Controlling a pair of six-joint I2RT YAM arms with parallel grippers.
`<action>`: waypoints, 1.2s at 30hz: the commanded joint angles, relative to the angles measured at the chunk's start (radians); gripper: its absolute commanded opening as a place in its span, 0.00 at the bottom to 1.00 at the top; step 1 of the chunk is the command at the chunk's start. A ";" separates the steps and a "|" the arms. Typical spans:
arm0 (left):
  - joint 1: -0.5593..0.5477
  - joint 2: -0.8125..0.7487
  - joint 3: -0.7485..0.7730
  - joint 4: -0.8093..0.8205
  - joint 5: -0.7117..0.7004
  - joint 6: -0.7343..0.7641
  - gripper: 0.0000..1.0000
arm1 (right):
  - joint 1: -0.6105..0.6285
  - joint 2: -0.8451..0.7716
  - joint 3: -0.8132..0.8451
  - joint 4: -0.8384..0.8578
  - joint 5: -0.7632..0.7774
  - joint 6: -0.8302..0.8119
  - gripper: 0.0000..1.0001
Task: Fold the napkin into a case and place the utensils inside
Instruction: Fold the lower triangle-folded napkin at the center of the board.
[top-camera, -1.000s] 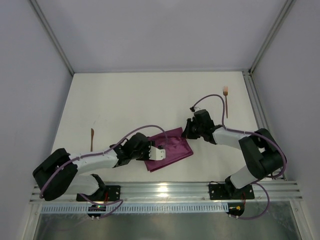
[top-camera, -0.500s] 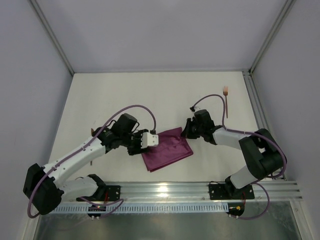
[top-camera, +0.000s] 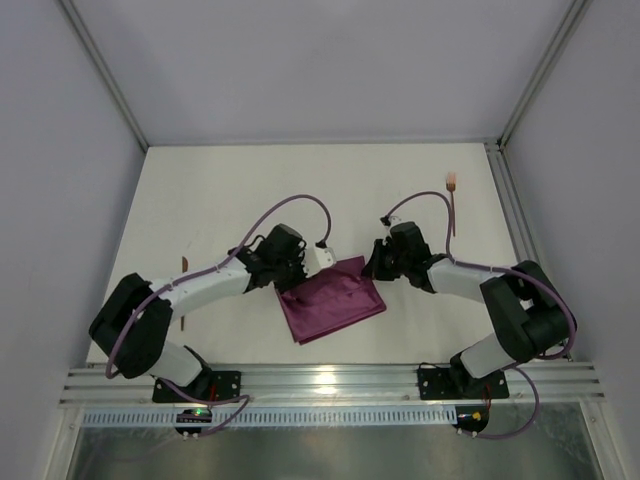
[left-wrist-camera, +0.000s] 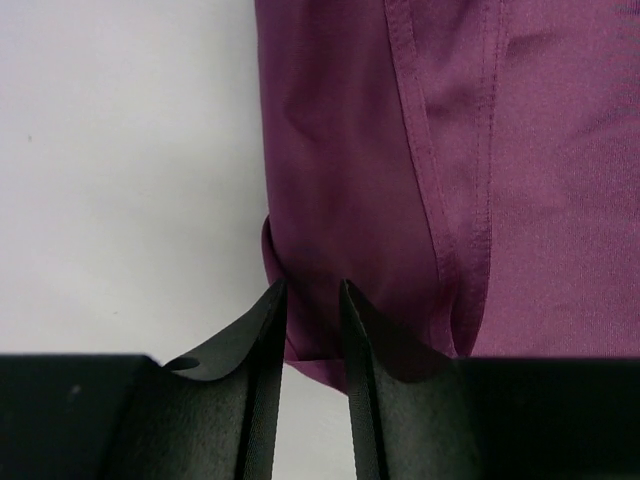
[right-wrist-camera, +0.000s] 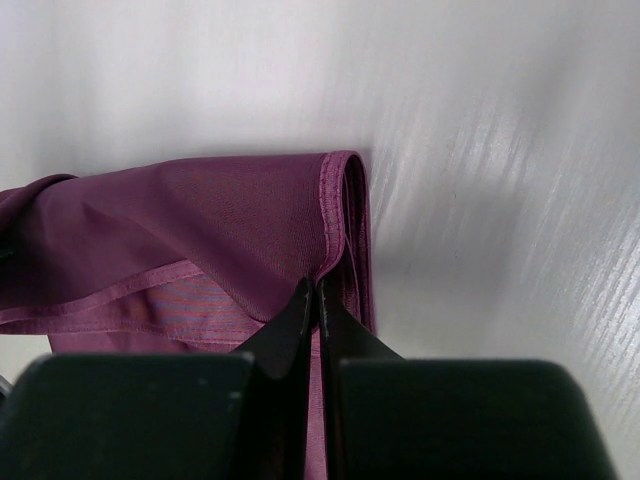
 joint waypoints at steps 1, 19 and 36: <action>-0.014 0.013 -0.005 0.020 -0.014 0.018 0.29 | -0.002 -0.050 -0.012 0.042 -0.008 0.005 0.04; -0.043 -0.051 -0.169 0.013 0.002 0.127 0.25 | -0.002 -0.115 0.007 -0.101 -0.064 -0.028 0.04; -0.030 -0.260 -0.148 -0.053 0.181 0.129 0.48 | 0.001 -0.045 -0.084 -0.009 -0.013 0.017 0.04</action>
